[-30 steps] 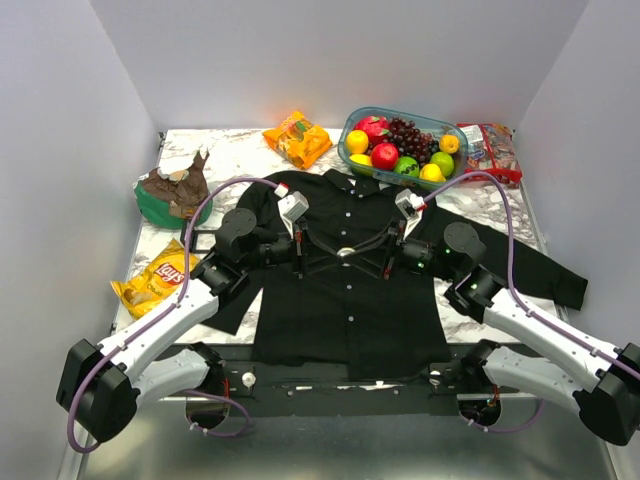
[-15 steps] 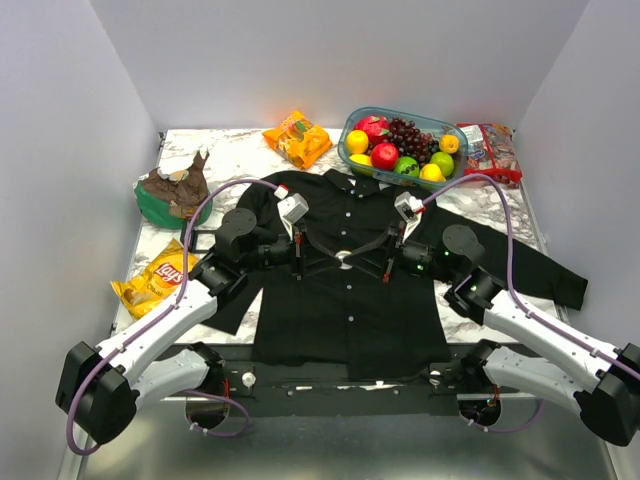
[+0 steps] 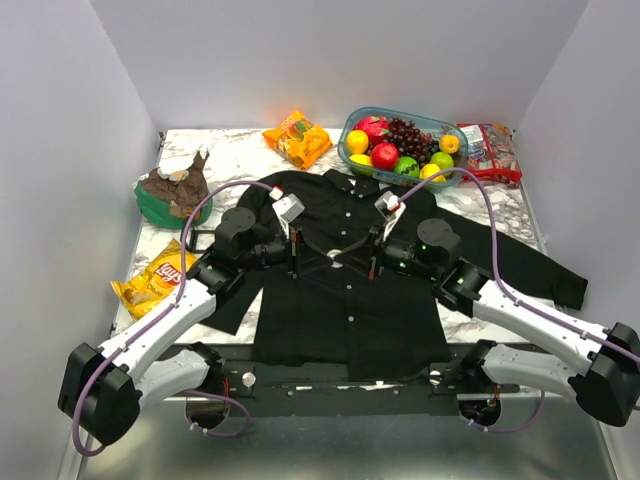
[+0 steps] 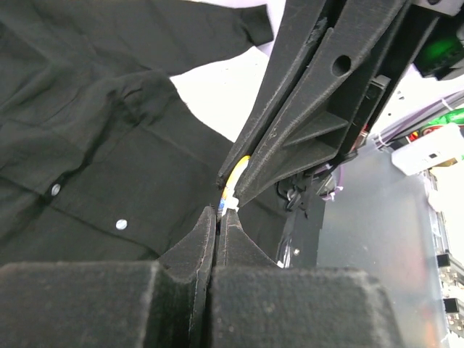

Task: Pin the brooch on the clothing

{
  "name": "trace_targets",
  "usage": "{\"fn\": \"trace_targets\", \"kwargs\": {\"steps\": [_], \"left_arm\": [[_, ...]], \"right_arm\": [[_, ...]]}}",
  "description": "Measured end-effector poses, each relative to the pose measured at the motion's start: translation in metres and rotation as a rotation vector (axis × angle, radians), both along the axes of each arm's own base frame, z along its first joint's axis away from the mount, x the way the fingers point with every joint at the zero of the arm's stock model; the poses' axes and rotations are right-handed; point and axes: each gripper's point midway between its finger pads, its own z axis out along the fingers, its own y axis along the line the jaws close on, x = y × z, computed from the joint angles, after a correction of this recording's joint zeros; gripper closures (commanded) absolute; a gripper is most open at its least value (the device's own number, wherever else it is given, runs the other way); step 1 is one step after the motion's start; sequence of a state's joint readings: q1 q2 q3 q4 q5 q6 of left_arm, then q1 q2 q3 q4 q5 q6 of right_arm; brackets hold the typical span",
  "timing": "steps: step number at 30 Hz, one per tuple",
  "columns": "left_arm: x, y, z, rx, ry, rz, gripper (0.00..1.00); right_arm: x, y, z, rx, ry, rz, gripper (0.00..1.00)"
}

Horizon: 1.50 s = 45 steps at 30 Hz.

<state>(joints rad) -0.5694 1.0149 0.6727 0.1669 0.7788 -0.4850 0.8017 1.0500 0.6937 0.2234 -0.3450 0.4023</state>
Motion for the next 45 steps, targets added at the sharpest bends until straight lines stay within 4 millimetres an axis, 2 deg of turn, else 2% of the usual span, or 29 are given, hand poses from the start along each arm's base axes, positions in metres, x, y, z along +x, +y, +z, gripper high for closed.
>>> {"fn": "trace_targets", "kwargs": {"steps": [3, 6, 7, 9, 10, 11, 13, 19, 21, 23, 25, 28, 31, 34, 37, 40, 45], "left_arm": [[0.000, 0.001, -0.004, 0.014, 0.003, 0.002, 1.00], [-0.001, 0.001, -0.005, 0.019, 0.002, -0.003, 1.00], [-0.002, 0.000, -0.005, 0.019, 0.000, -0.009, 1.00], [-0.006, -0.002, -0.002, 0.010, -0.012, -0.032, 1.00], [-0.007, -0.002, 0.000, 0.006, -0.019, -0.037, 1.00], [-0.008, -0.003, 0.002, 0.003, -0.025, -0.042, 1.00], [-0.009, -0.003, 0.003, 0.001, -0.030, -0.046, 1.00], [-0.008, -0.002, 0.003, 0.002, -0.031, -0.044, 1.00], [-0.008, -0.002, 0.003, 0.002, -0.031, -0.044, 1.00], [-0.008, -0.002, 0.002, 0.004, -0.034, -0.044, 1.00], [-0.006, -0.001, 0.001, 0.018, -0.042, -0.031, 1.00], [0.006, 0.003, -0.002, 0.060, -0.063, 0.032, 1.00], [0.026, 0.007, -0.003, 0.130, -0.086, 0.126, 1.00], [0.055, 0.009, -0.003, 0.217, -0.104, 0.223, 1.00], [0.085, 0.011, -0.008, 0.321, -0.124, 0.322, 1.00], [0.104, 0.006, -0.014, 0.421, -0.129, 0.367, 1.00], [0.128, -0.010, -0.026, 0.495, -0.120, 0.388, 1.00]], "right_arm": [[0.000, 0.000, -0.003, -0.016, 0.001, 0.000, 0.91], [-0.003, -0.001, -0.002, -0.018, 0.001, 0.003, 0.83], [-0.005, -0.002, -0.001, -0.019, 0.001, 0.005, 0.69], [-0.010, -0.006, 0.002, -0.019, -0.005, 0.009, 0.62], [-0.012, -0.008, 0.005, -0.020, -0.007, 0.008, 0.53], [-0.014, -0.011, 0.009, -0.018, -0.015, 0.004, 0.50], [-0.018, -0.019, 0.024, 0.000, -0.039, -0.003, 0.40], [-0.034, -0.044, 0.097, 0.134, -0.179, -0.027, 0.33], [-0.037, -0.050, 0.109, 0.156, -0.201, -0.042, 0.31], [-0.037, -0.055, 0.110, 0.154, -0.200, -0.065, 0.23], [-0.032, -0.059, 0.103, 0.134, -0.180, -0.105, 0.16], [-0.016, -0.066, 0.085, 0.079, -0.121, -0.180, 0.15], [0.016, -0.080, 0.061, 0.013, -0.055, -0.283, 0.16], [0.068, -0.116, 0.031, -0.044, 0.037, -0.452, 0.16], [0.100, -0.146, 0.000, -0.097, 0.121, -0.580, 0.18], [0.114, -0.153, -0.023, -0.158, 0.161, -0.619, 0.23], [0.136, -0.152, -0.076, -0.279, 0.252, -0.632, 0.29]]}}
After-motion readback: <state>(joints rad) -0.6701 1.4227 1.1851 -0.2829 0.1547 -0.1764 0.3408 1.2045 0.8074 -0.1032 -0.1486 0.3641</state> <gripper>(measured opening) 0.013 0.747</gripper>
